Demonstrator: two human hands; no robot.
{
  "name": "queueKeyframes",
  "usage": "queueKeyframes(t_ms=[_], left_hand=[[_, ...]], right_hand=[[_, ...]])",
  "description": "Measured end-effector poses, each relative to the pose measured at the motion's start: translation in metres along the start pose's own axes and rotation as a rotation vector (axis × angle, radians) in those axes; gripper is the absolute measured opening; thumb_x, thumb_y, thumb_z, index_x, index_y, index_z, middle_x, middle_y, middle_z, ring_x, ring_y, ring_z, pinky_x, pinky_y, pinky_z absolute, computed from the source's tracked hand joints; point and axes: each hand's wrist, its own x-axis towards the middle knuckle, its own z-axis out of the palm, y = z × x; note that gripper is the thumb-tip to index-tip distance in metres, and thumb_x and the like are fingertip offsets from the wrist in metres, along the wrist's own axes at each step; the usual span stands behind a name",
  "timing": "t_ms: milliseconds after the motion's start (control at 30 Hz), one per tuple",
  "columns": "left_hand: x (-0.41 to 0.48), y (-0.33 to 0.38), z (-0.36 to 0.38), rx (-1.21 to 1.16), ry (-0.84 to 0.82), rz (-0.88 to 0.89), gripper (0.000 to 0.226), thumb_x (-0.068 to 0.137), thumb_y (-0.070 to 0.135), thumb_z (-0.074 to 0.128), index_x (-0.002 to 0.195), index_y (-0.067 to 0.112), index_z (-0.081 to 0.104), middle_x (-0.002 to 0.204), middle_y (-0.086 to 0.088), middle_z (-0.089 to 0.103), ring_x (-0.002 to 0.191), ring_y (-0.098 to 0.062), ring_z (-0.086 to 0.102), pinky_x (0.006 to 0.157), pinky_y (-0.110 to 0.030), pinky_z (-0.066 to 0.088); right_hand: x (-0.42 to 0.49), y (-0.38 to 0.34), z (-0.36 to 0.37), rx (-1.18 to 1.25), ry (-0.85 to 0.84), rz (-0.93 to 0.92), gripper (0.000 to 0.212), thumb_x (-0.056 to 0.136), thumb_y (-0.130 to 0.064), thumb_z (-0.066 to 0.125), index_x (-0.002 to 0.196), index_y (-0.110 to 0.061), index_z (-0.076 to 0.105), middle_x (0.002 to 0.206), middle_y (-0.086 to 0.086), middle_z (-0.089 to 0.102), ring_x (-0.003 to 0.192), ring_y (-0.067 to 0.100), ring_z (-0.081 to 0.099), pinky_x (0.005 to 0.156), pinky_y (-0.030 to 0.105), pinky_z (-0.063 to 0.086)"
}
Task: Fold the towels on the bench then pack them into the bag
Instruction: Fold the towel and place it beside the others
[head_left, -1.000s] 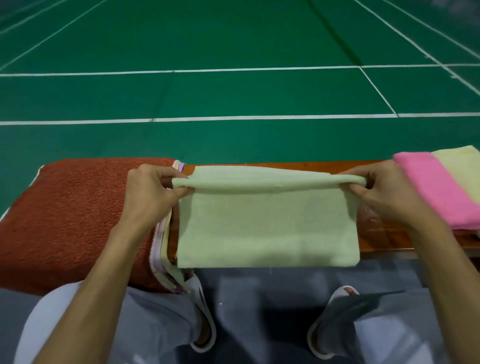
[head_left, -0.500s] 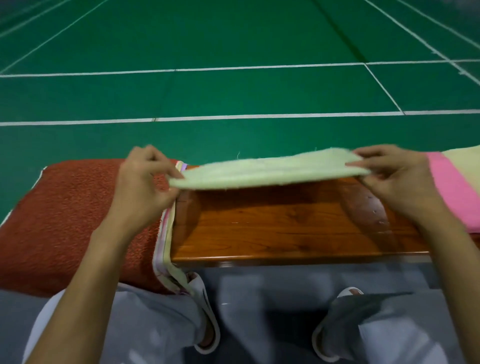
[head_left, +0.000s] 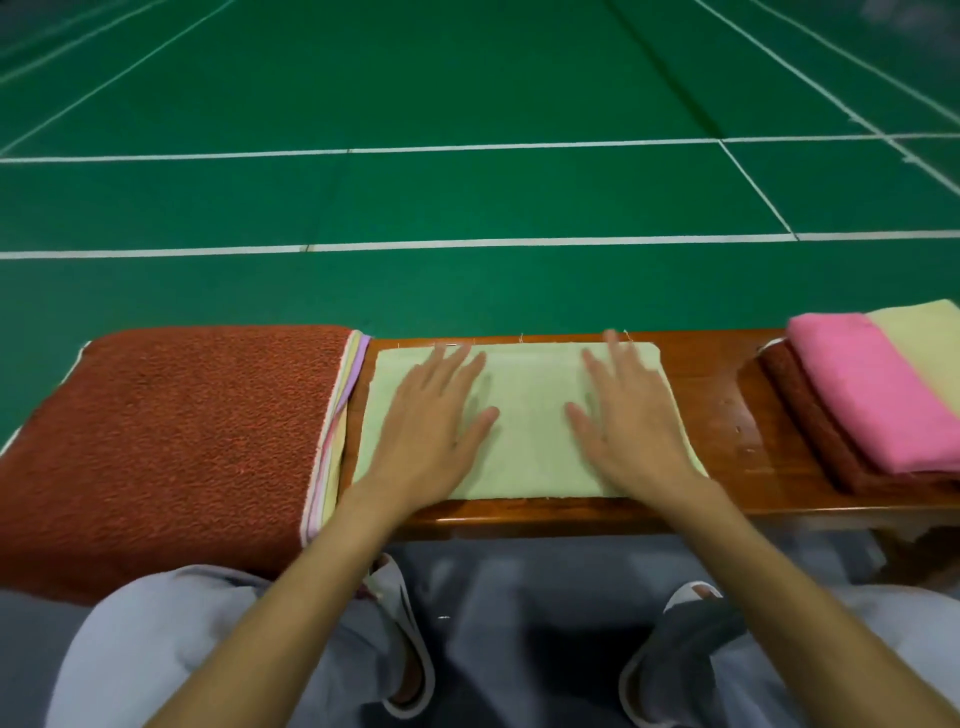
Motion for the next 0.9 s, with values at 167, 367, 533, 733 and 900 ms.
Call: queueKeyframes(t_ms=[167,367,533,733,900], left_hand=[[0.003,-0.004,0.043,0.178,-0.186,-0.084,0.072,0.103,0.067,0.012,0.164,0.032,-0.003,0.172,0.004,-0.011,0.157,-0.018,-0.019,0.128,-0.048,-0.005],[0.002,-0.037,0.027,0.247,-0.159,-0.219,0.084,0.096,0.072,0.003,0.165,0.025,0.001,0.172,-0.003,-0.008,0.158,-0.021,-0.014,0.128,-0.046,-0.006],[0.000,-0.046,0.024,0.244,-0.140,-0.243,0.087,0.096,0.073,0.005,0.165,0.020,0.003,0.172,-0.005,-0.007,0.158,-0.022,-0.013,0.128,-0.047,-0.004],[-0.002,-0.034,0.021,0.253,-0.120,-0.241,0.086,0.095,0.074,0.002,0.165,0.025,-0.001,0.172,-0.004,-0.010,0.157,-0.024,-0.020,0.126,-0.049,-0.013],[-0.011,-0.004,0.026,0.146,-0.133,-0.110,0.075,0.100,0.068,0.010,0.164,0.031,-0.003,0.170,0.002,-0.015,0.155,-0.020,-0.024,0.127,-0.047,-0.011]], right_hand=[[0.002,-0.006,0.029,-0.082,-0.194,-0.145,0.075,0.095,-0.071,-0.001,0.162,-0.039,-0.007,0.170,-0.004,-0.018,0.155,0.023,-0.021,0.125,0.057,-0.005],[0.009,0.044,0.019,-0.107,-0.144,0.086,0.071,0.101,-0.062,0.006,0.163,-0.029,-0.004,0.171,-0.002,-0.013,0.156,0.024,-0.016,0.126,0.055,-0.002],[0.007,0.051,0.016,-0.060,-0.131,0.156,0.073,0.103,-0.058,0.010,0.164,-0.020,-0.002,0.171,0.002,-0.010,0.158,0.030,-0.006,0.127,0.054,0.004],[0.004,0.038,-0.001,-0.070,0.138,0.391,0.071,0.092,-0.068,0.052,0.134,-0.010,0.052,0.125,0.012,0.052,0.114,0.030,0.049,0.087,0.041,0.044],[0.012,0.045,-0.009,0.202,-0.013,0.545,0.057,0.081,-0.065,0.072,0.102,-0.013,0.059,0.098,0.005,0.068,0.090,0.027,0.064,0.069,0.036,0.051]])
